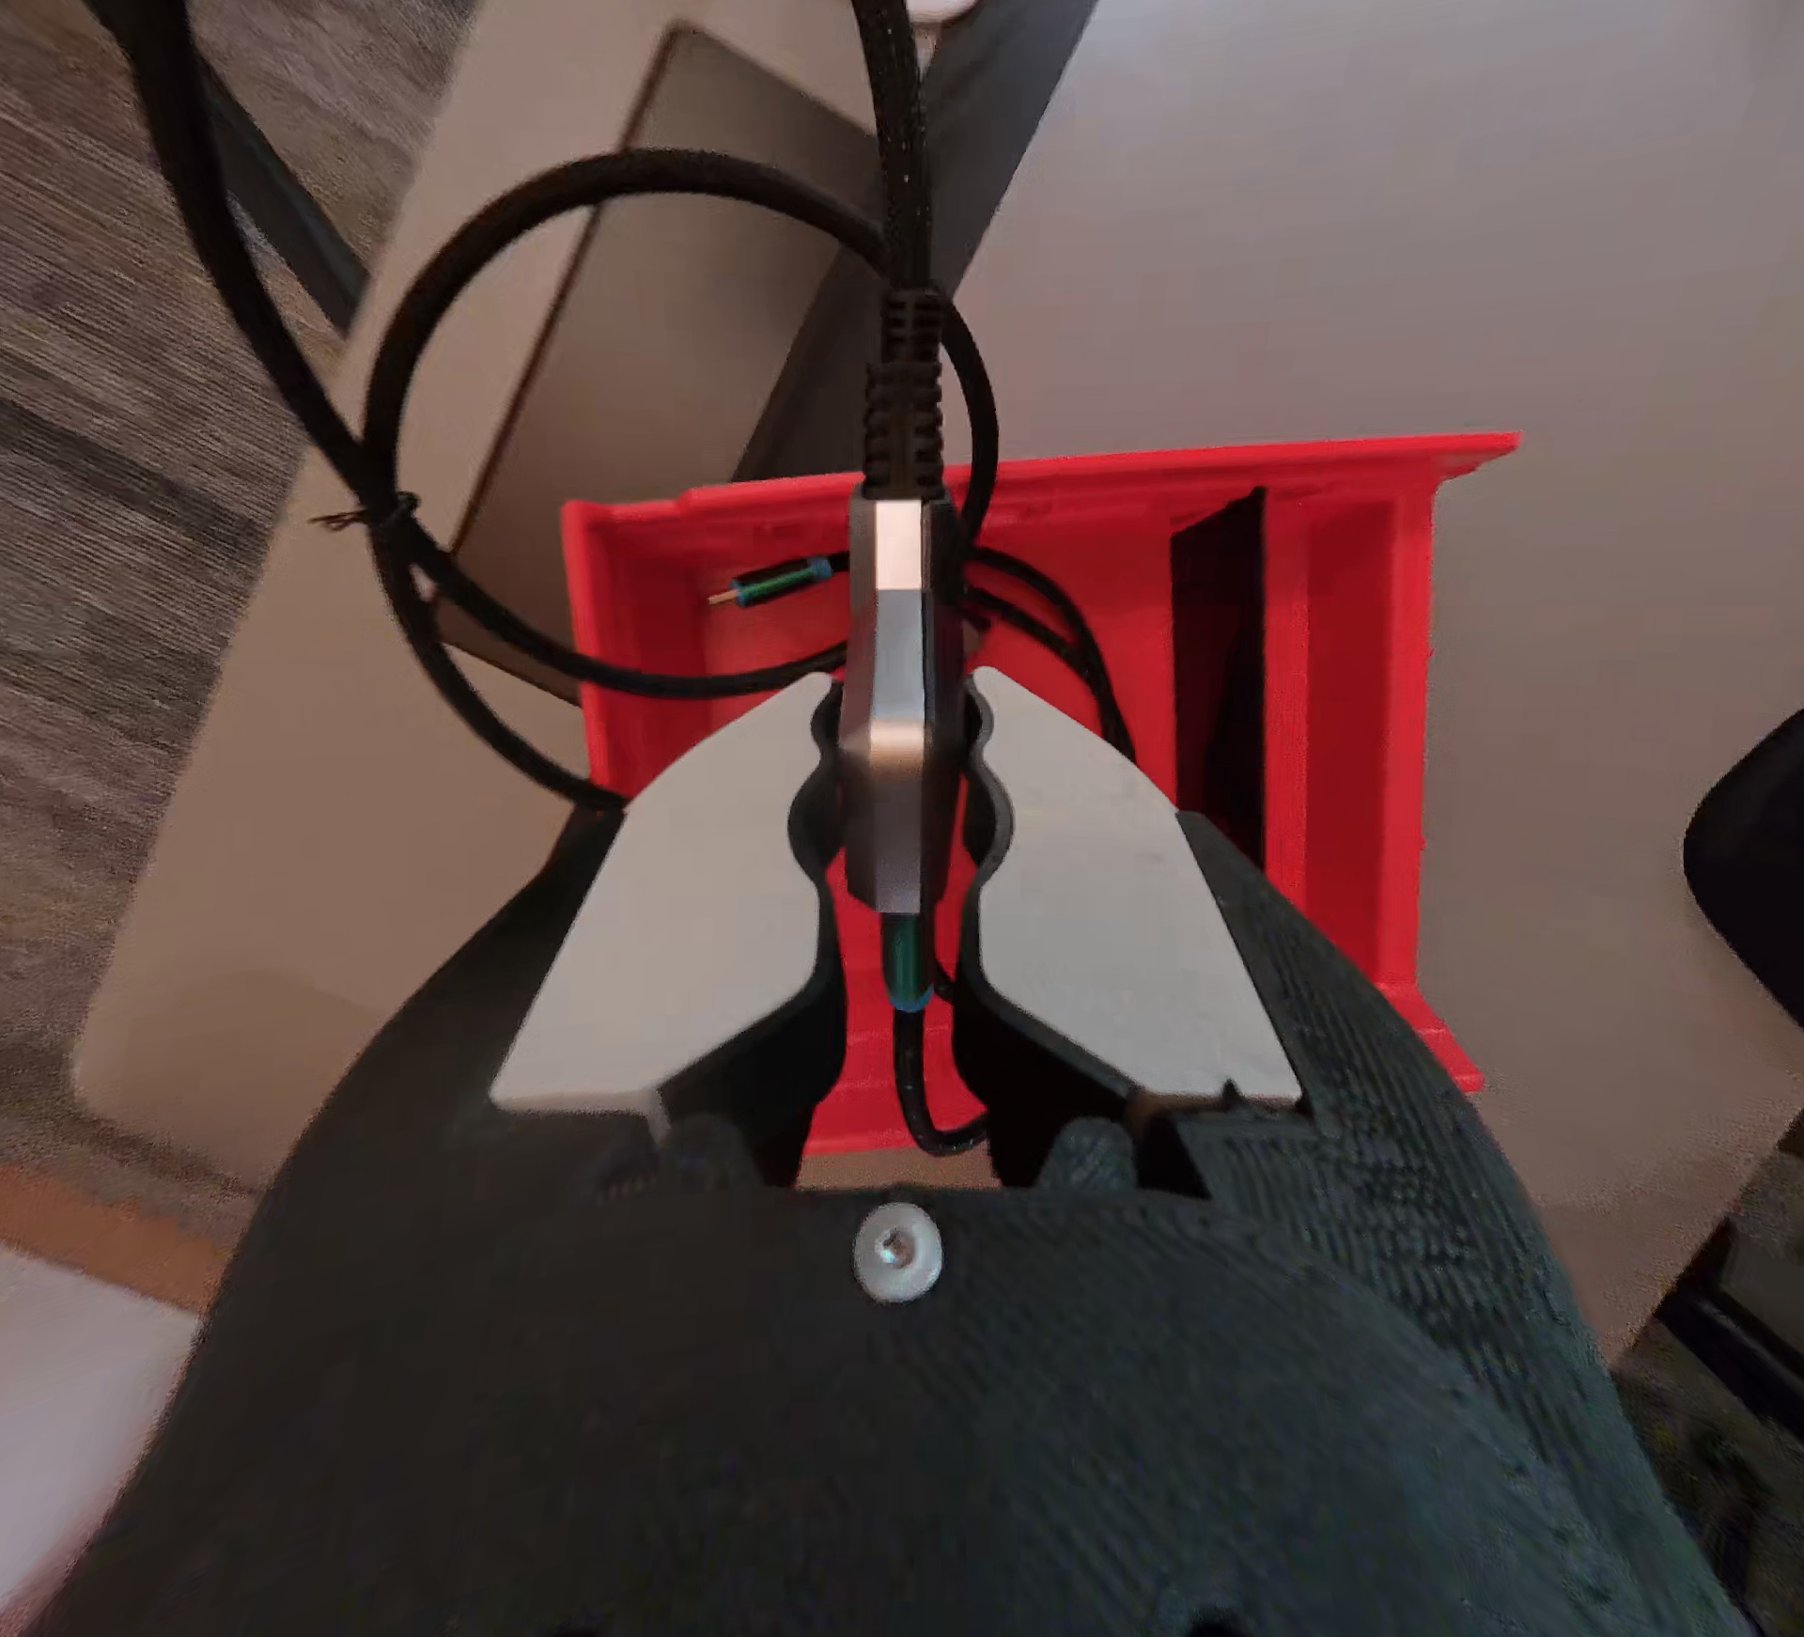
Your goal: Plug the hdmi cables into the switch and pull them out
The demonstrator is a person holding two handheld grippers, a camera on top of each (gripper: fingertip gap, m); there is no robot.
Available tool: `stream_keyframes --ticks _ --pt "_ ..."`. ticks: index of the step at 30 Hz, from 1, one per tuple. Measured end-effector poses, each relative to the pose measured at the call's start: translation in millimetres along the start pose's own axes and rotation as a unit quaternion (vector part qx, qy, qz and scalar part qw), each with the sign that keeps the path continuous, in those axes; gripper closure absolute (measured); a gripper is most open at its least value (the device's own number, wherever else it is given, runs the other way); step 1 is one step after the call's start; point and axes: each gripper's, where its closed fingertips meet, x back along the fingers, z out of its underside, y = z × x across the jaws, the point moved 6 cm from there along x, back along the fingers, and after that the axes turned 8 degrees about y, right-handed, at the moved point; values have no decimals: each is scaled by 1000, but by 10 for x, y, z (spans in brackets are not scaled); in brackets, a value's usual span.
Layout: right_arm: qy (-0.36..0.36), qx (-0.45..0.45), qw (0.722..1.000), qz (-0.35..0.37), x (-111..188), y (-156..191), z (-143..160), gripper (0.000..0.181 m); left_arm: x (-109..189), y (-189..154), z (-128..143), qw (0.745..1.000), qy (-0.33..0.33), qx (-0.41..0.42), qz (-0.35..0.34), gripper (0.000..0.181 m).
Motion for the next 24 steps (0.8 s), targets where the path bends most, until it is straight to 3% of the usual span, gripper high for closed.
stream_keyframes --ticks 1,8,13,18,24 --pt "-1 1 1000 -1 5 11 -10 159 167 -70 -19 1000 -20 -4 -15 159" --pt "-26 28 999 1 59 91 -237 160 1289 -782 -227 975 -182 -21 -127 160" --pt "-66 50 997 8 65 148 -748 160 1752 -1375 -504 949 -269 -10 -165 160" --pt "-91 64 994 -20 -39 334 -1368 159 1849 -2013 -849 928 -342 -41 -144 160" --pt "-104 65 991 -44 -155 606 -1825 158 1424 -2696 -1218 879 -471 -66 -32 160"
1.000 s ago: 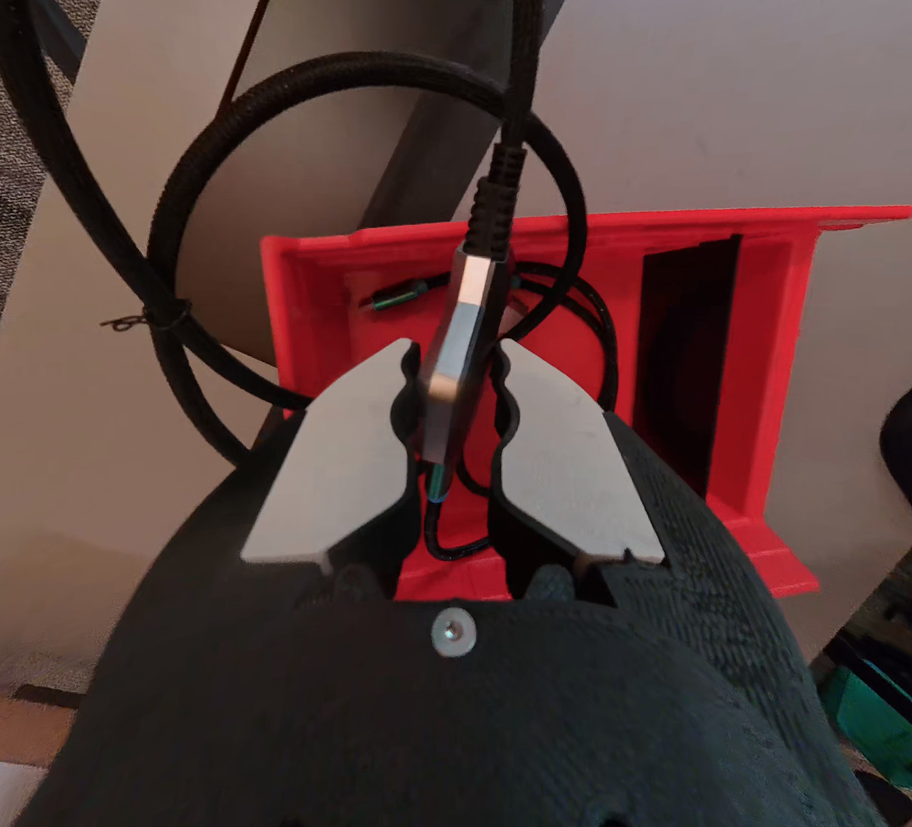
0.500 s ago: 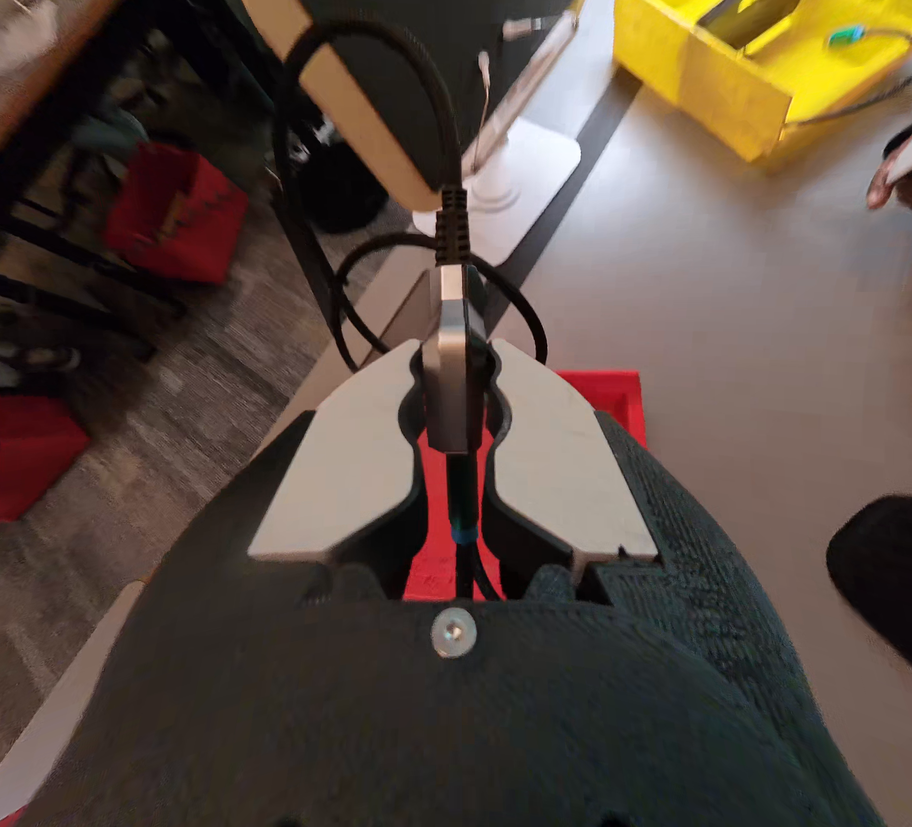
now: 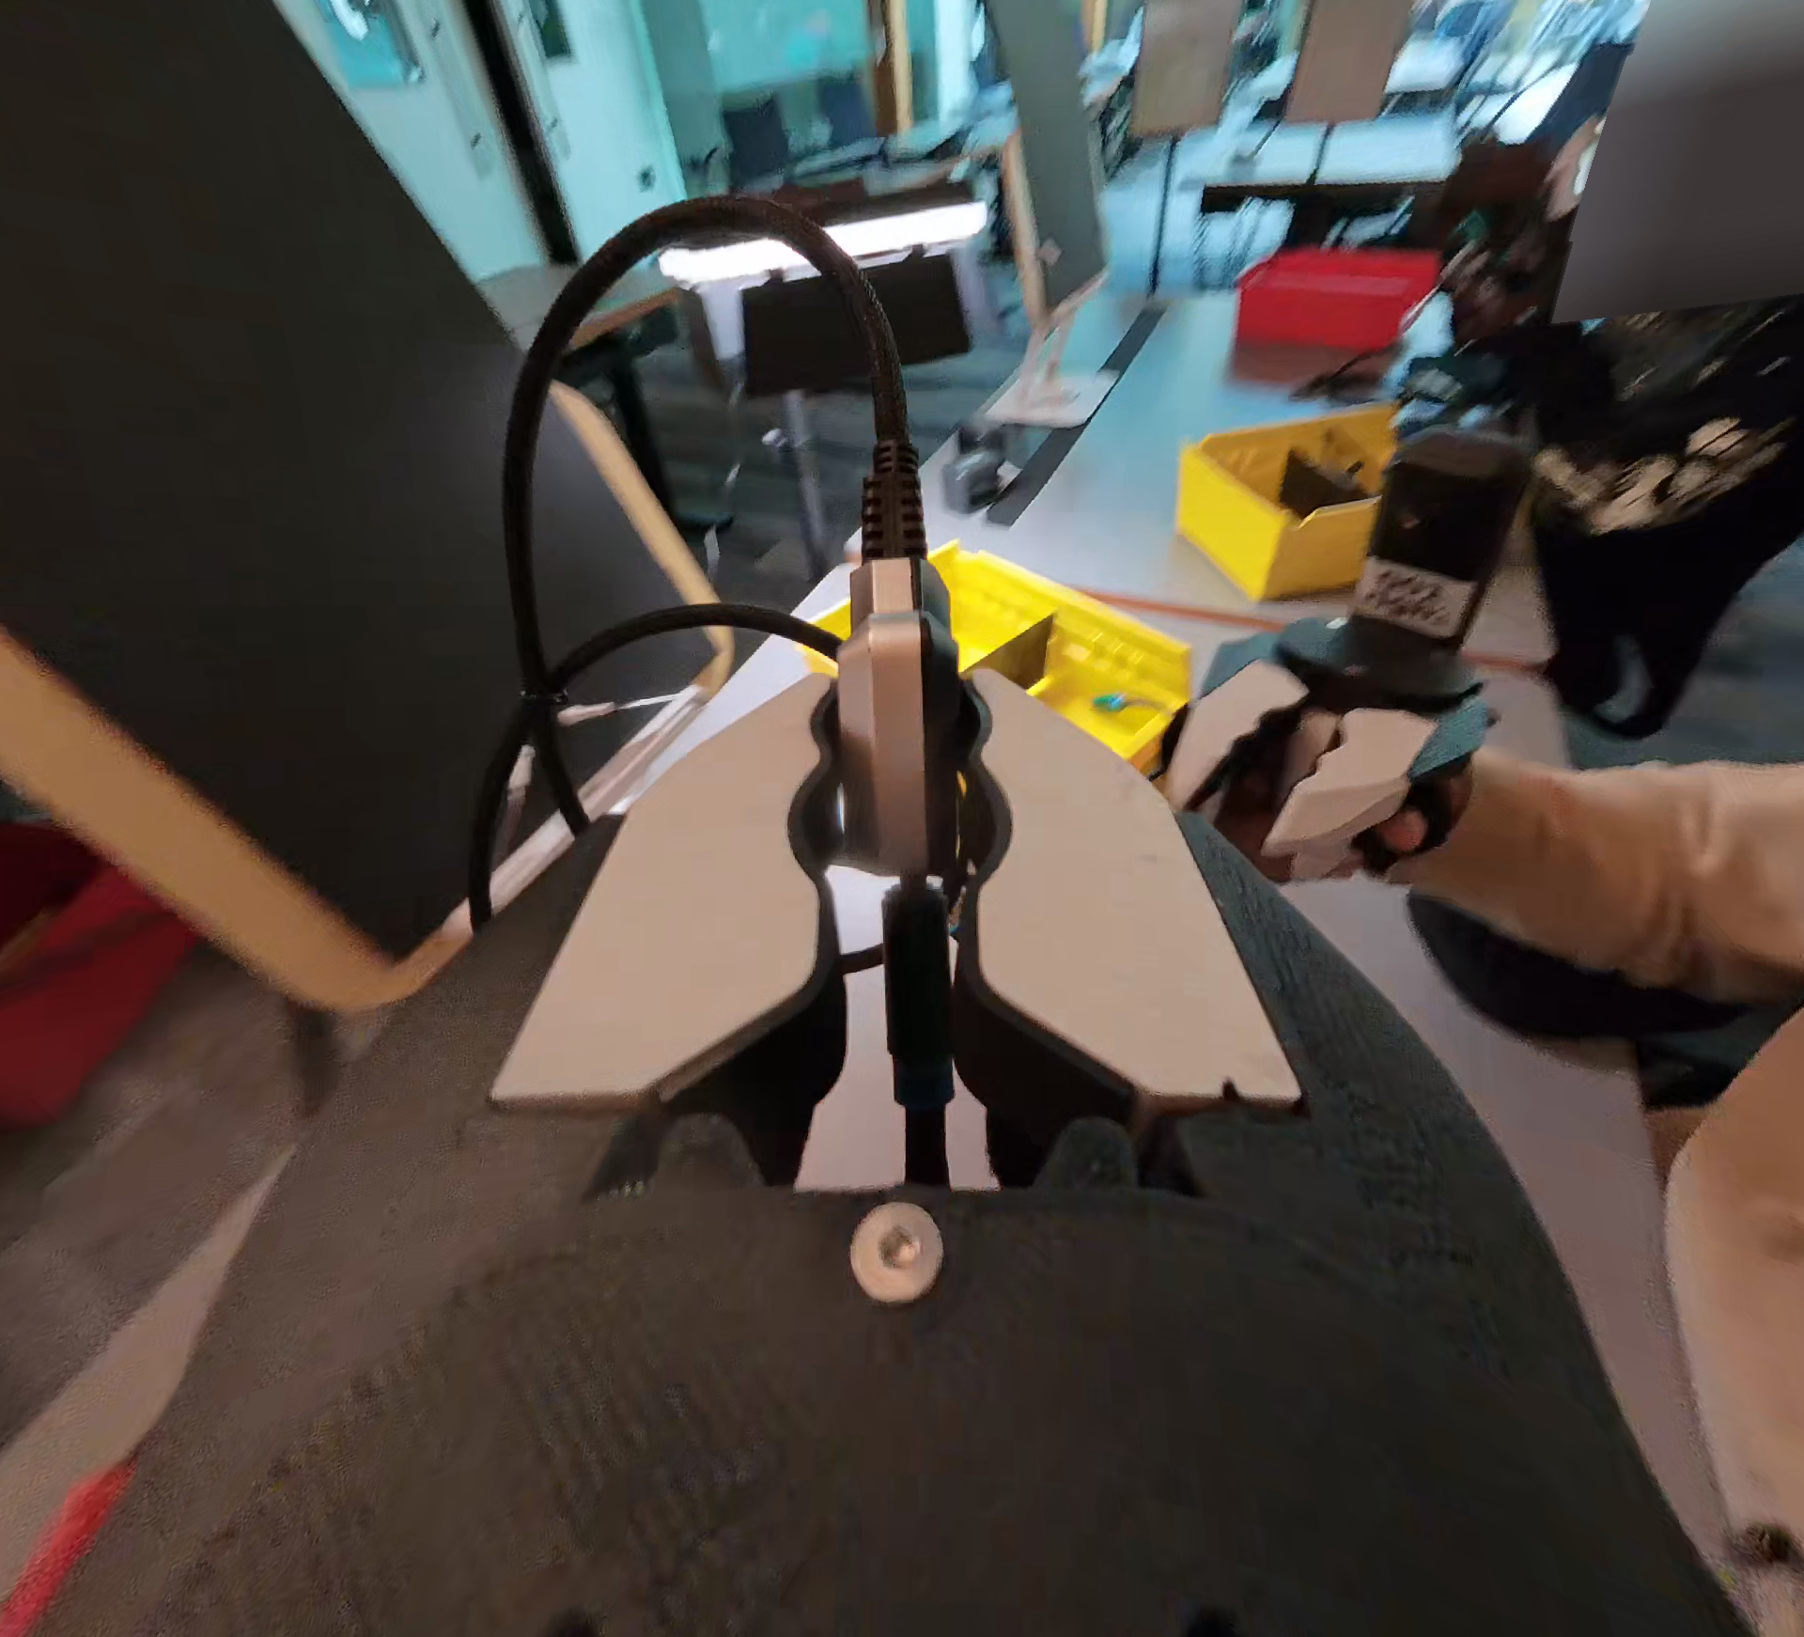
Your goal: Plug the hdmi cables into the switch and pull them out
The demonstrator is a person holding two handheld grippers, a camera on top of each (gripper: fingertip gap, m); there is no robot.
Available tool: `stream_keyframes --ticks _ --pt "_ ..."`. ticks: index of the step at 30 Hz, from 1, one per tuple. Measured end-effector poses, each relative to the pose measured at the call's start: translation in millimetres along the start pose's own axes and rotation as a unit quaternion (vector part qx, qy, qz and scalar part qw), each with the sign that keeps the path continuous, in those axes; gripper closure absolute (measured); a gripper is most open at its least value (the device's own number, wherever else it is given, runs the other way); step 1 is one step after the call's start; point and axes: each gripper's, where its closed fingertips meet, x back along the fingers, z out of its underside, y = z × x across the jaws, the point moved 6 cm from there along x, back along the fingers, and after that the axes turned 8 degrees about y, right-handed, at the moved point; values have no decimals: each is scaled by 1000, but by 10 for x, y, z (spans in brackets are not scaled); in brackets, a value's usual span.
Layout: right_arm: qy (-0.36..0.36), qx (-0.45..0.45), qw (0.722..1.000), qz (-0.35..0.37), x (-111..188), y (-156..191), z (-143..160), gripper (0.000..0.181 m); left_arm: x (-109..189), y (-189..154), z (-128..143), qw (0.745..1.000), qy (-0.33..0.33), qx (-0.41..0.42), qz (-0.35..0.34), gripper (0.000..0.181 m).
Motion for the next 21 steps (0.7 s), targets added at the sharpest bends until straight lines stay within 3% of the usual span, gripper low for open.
stream_keyframes --ticks 4,9,10,13,16,21 --pt "8 -23 1000 18 -9 -60 -12 149 -431 -364 318 991 -101 56 65 160" --pt "46 -66 996 37 122 -338 177 135 -887 -663 769 961 -203 127 139 160" --pt "53 -75 995 27 139 -379 217 133 -956 -701 833 956 -212 136 154 160" --pt "49 -84 993 -63 189 -366 288 152 -1093 -773 981 943 -235 143 188 160" --pt "89 -42 989 -106 247 -377 357 159 -1123 -781 1110 942 -193 134 239 160" --pt "231 58 961 -140 385 -298 560 162 -1146 -927 1405 965 -7 38 258 156"
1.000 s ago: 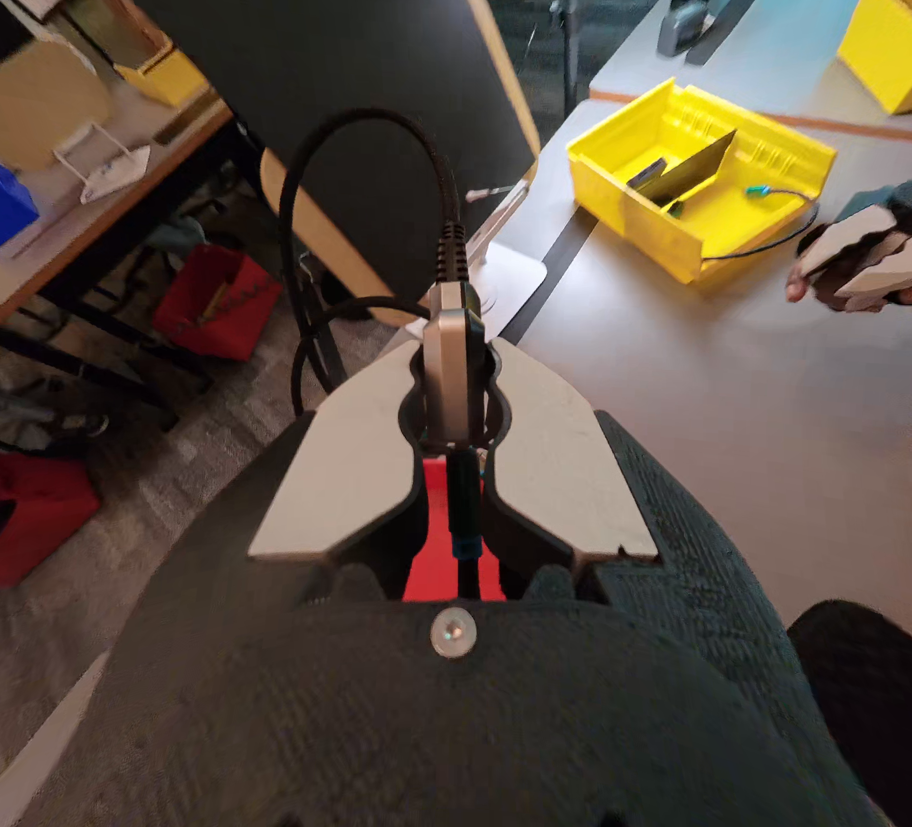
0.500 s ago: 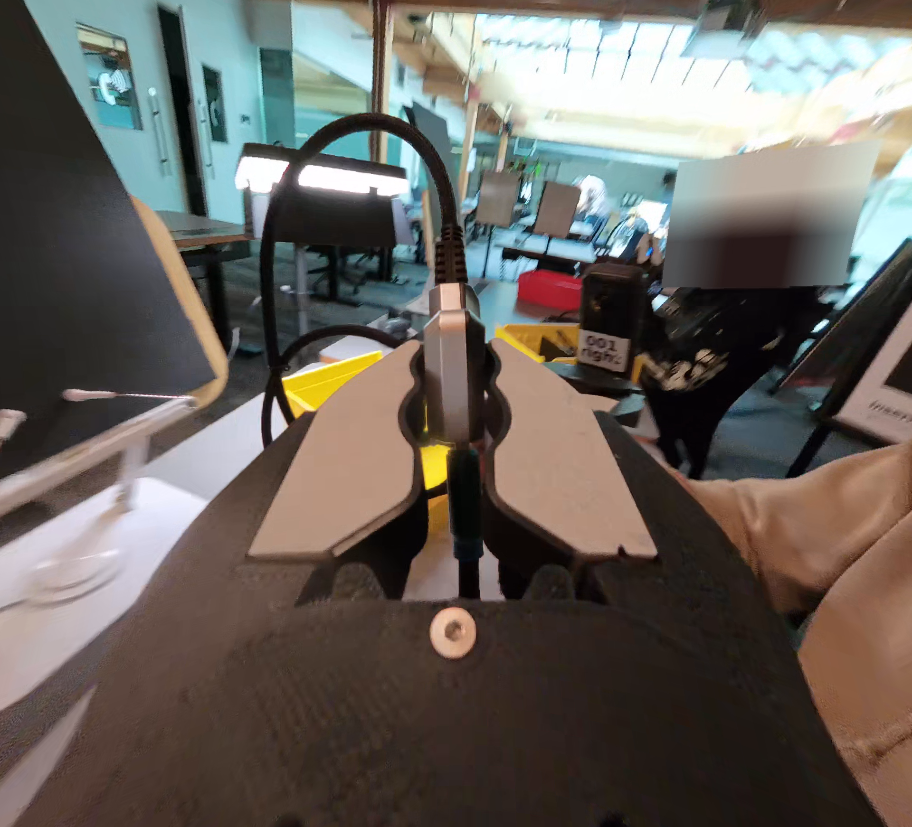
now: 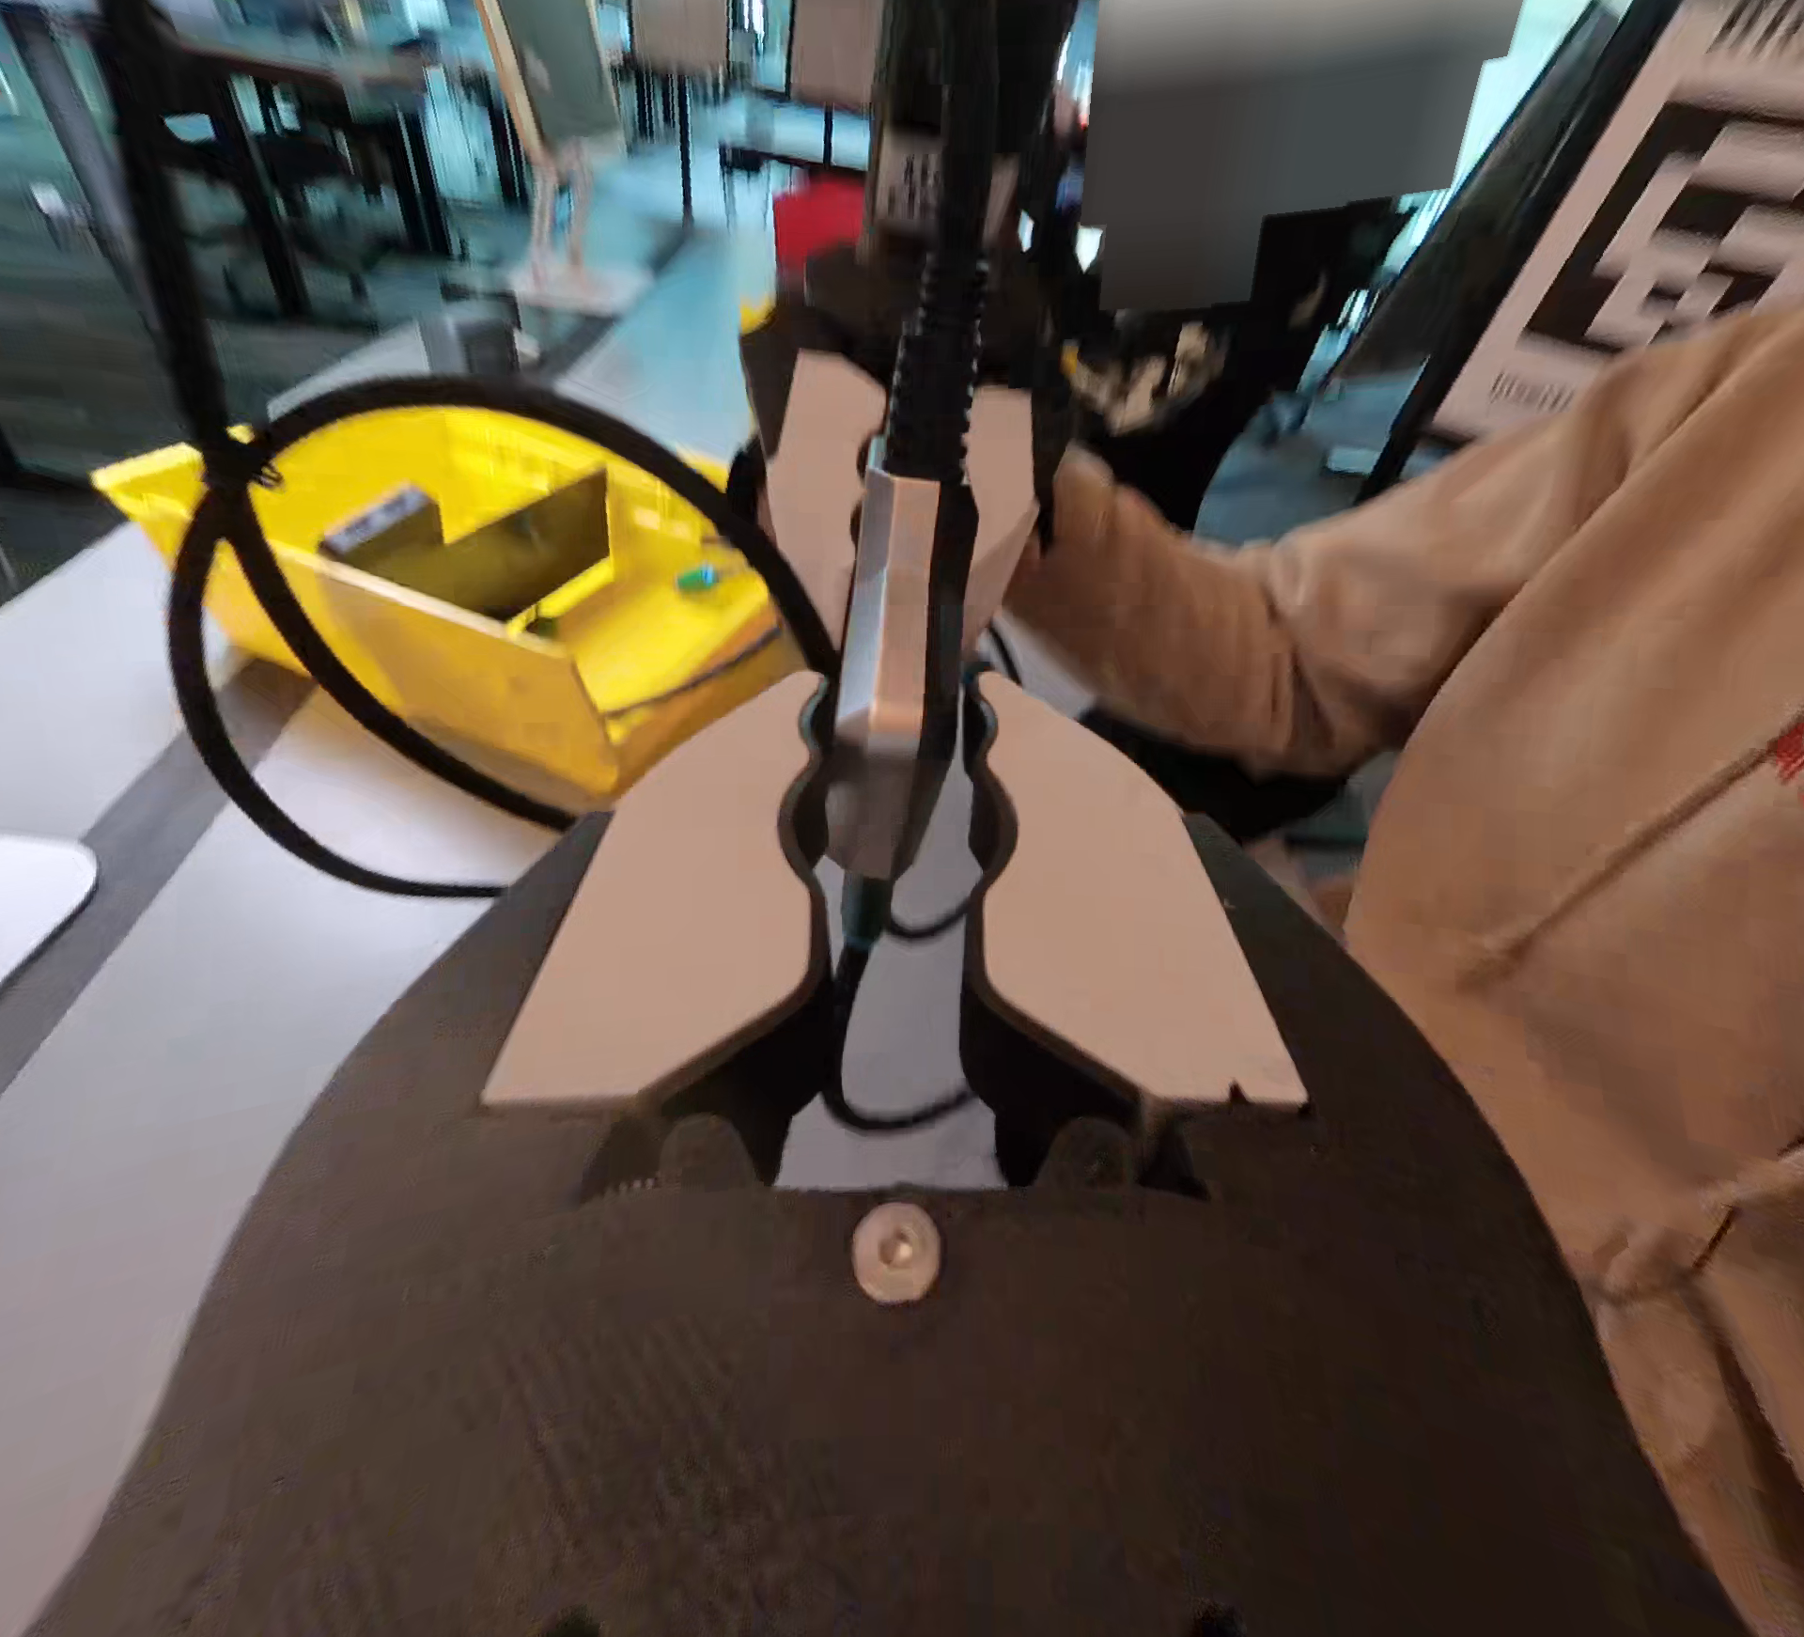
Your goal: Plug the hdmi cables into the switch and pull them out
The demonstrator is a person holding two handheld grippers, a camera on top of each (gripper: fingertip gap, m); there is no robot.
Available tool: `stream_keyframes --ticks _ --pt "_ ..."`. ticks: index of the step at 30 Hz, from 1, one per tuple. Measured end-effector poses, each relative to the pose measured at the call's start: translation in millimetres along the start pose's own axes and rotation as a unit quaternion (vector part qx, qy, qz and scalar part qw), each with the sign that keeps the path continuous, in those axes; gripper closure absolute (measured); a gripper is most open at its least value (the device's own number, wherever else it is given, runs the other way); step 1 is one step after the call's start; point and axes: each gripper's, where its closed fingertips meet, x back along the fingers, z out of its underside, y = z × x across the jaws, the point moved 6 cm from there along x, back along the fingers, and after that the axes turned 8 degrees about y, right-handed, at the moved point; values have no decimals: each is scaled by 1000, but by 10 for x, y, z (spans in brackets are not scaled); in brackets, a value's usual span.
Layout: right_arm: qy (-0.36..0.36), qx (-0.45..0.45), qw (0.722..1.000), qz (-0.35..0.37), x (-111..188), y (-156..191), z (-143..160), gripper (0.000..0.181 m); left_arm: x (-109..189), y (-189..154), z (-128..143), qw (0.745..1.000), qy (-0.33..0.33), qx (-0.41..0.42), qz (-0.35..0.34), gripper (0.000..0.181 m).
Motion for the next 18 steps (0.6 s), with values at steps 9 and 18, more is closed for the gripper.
stream_keyframes --ticks 9,18 --pt "232 34 972 -30 -225 218 359 162 -631 -129 551 956 274 -104 -28 156" --pt "-2 41 983 181 338 17 -267 156 -457 337 311 987 76 -9 -144 158"
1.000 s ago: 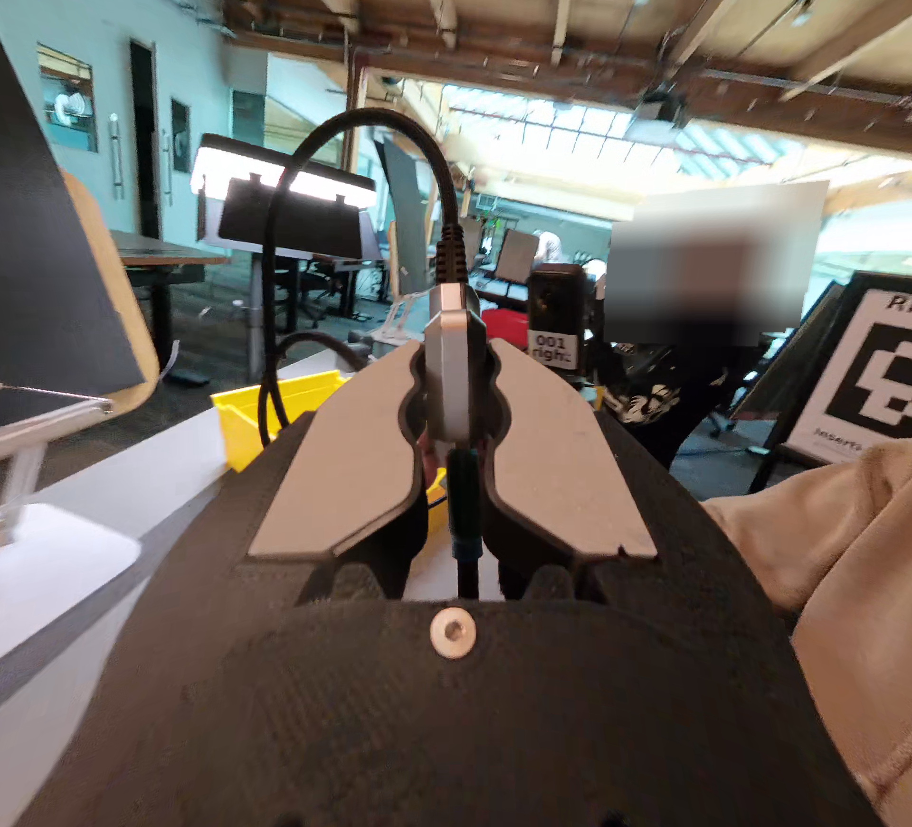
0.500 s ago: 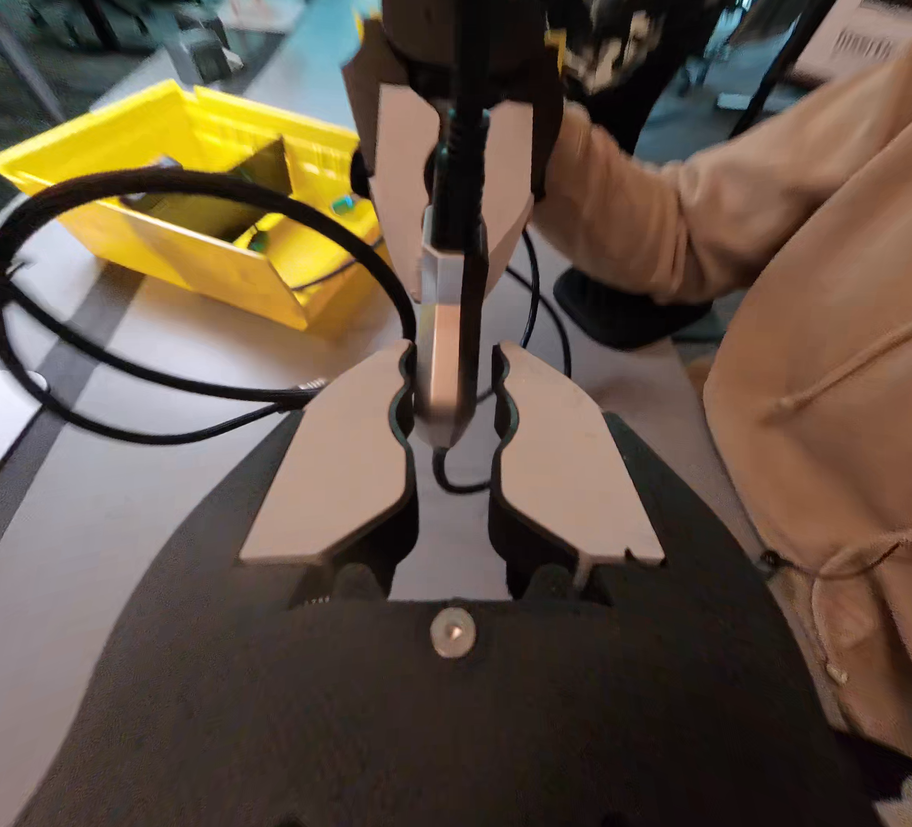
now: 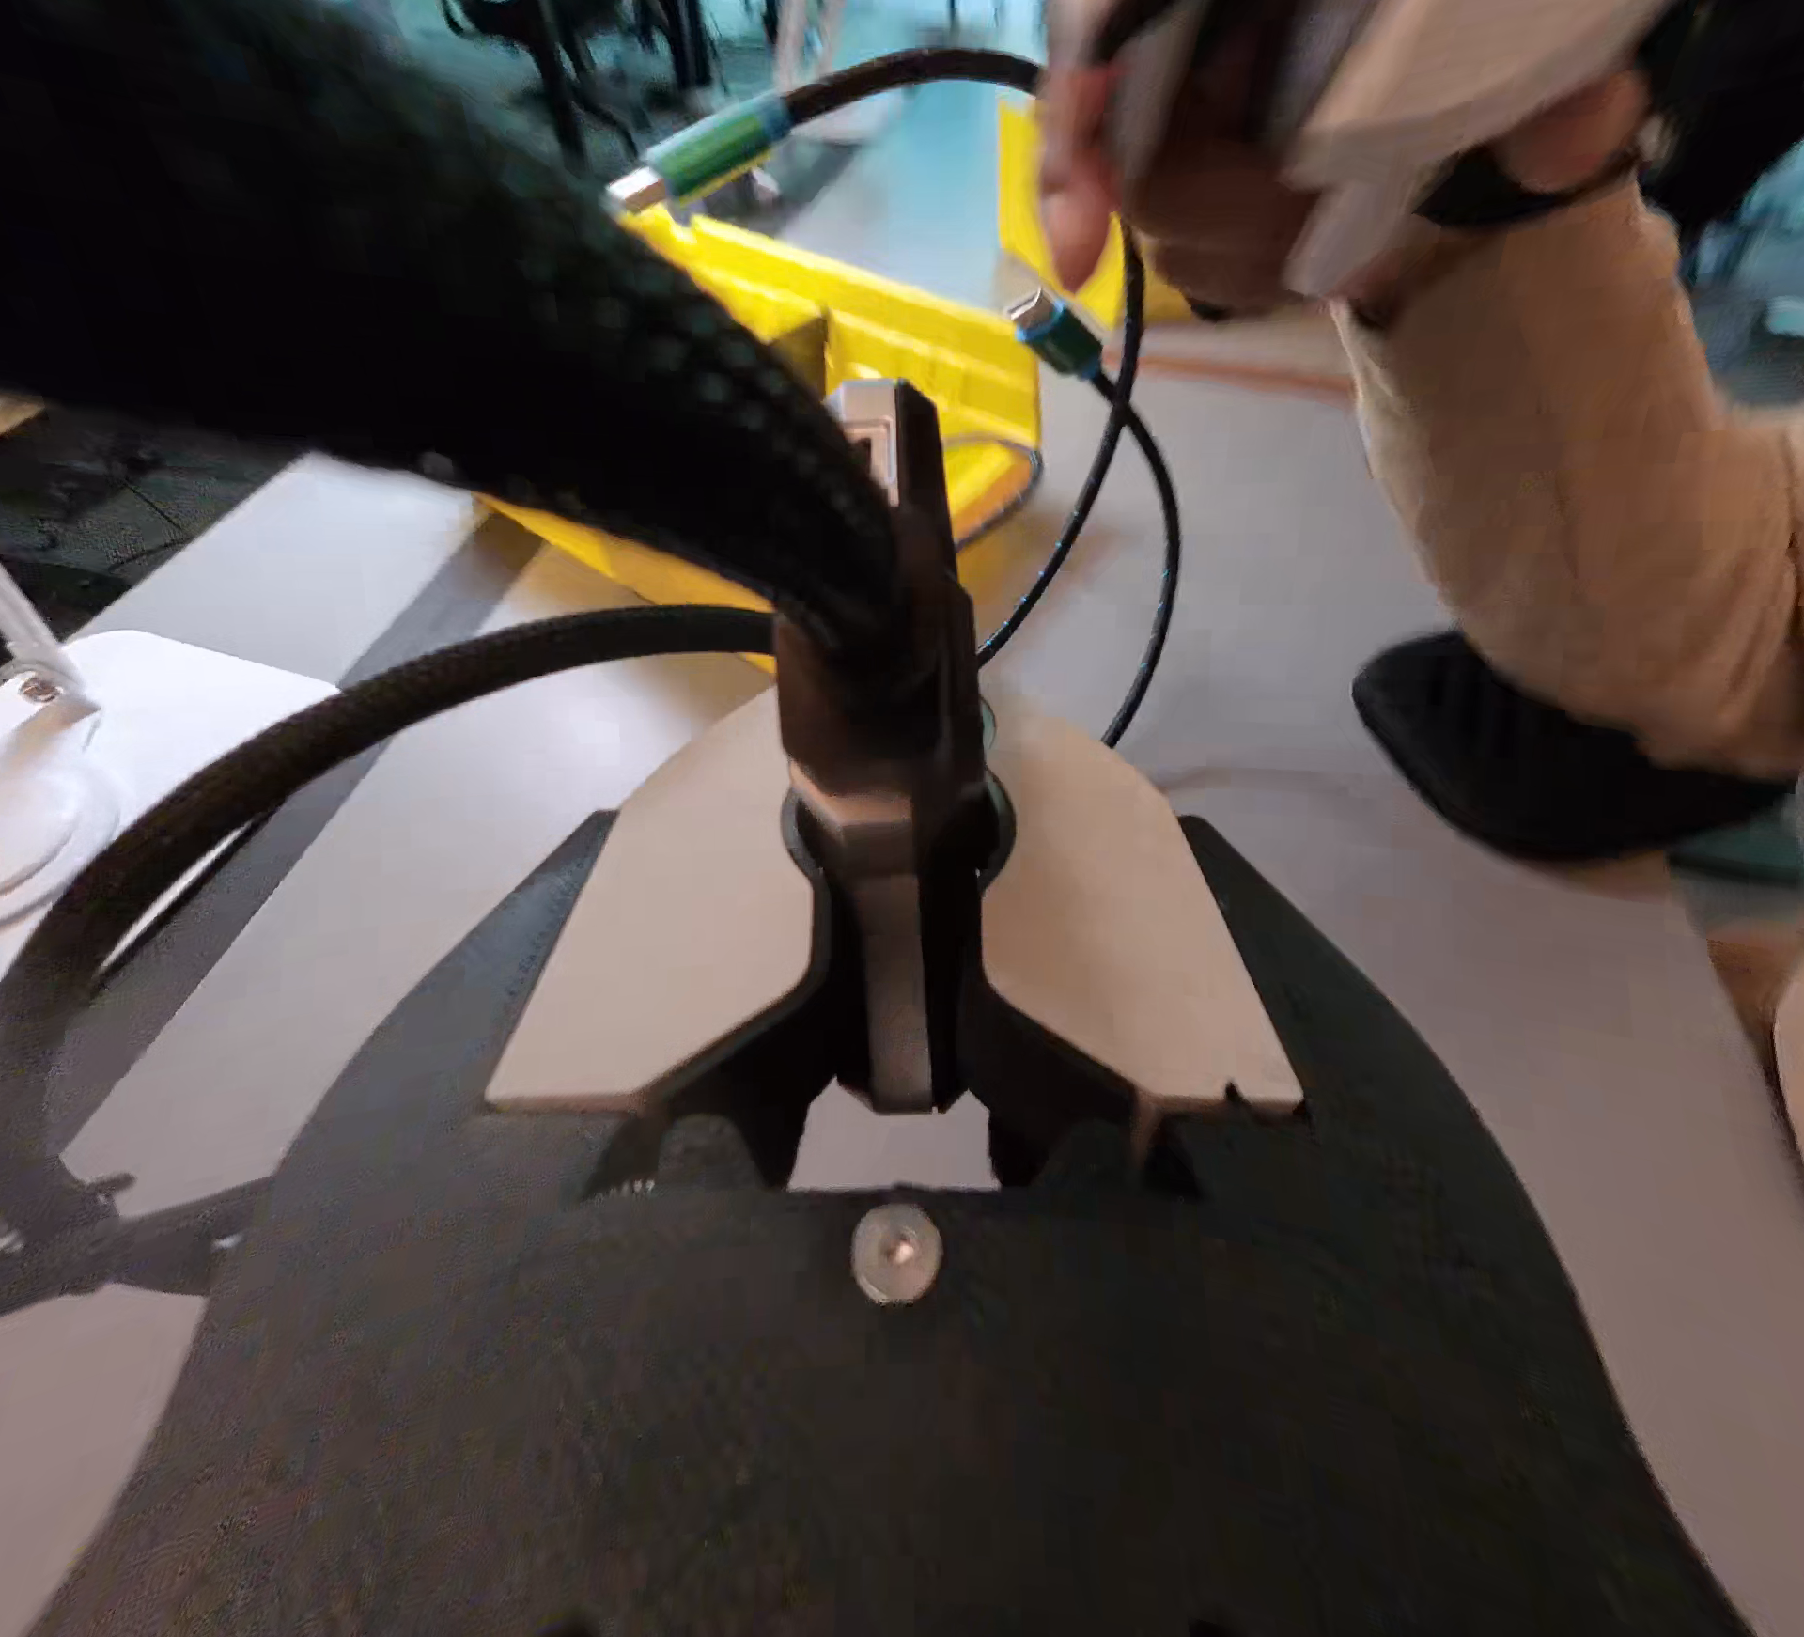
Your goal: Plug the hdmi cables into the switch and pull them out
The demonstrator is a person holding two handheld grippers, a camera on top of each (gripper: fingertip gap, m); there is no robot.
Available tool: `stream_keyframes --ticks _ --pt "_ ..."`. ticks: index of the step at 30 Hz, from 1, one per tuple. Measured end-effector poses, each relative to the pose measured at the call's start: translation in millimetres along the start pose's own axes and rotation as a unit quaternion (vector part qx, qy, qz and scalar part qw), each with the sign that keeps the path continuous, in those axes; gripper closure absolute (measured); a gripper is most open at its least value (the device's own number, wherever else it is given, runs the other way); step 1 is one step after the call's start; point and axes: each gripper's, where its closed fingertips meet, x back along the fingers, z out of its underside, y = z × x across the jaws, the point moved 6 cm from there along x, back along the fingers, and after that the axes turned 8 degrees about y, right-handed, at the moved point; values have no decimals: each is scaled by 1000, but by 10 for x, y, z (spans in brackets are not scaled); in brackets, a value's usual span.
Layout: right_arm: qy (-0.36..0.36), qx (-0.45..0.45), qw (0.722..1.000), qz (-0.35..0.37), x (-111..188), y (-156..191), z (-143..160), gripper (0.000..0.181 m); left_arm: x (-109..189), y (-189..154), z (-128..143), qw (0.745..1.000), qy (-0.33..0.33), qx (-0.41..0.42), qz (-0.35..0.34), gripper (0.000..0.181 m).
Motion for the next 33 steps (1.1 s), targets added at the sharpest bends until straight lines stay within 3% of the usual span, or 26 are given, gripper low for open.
stream_keyframes --ticks 4,11,14,17,20,24,29,33 --pt "-49 -26 998 -34 -15 188 -216 158 181 225 -69 988 -126 93 -5 157" --pt "5 -82 990 -110 -853 413 111 157 589 408 -151 937 -305 172 -5 157" --pt "-35 -149 982 -113 -1124 420 226 156 715 413 -178 914 -365 179 10 157" --pt "-118 -211 964 -110 -1203 380 255 152 779 380 -202 893 -413 177 31 157" --pt "-201 -259 936 -126 -1110 297 217 149 766 300 -238 879 -444 165 53 157" --pt "-261 -266 918 -135 -939 226 132 148 663 145 -299 876 -457 135 69 157" --pt "-284 -248 918 -126 -807 190 72 163 583 5 -355 878 -455 112 95 157" --pt "-251 -206 935 -145 -722 168 56 170 560 -31 -382 889 -431 109 113 156"
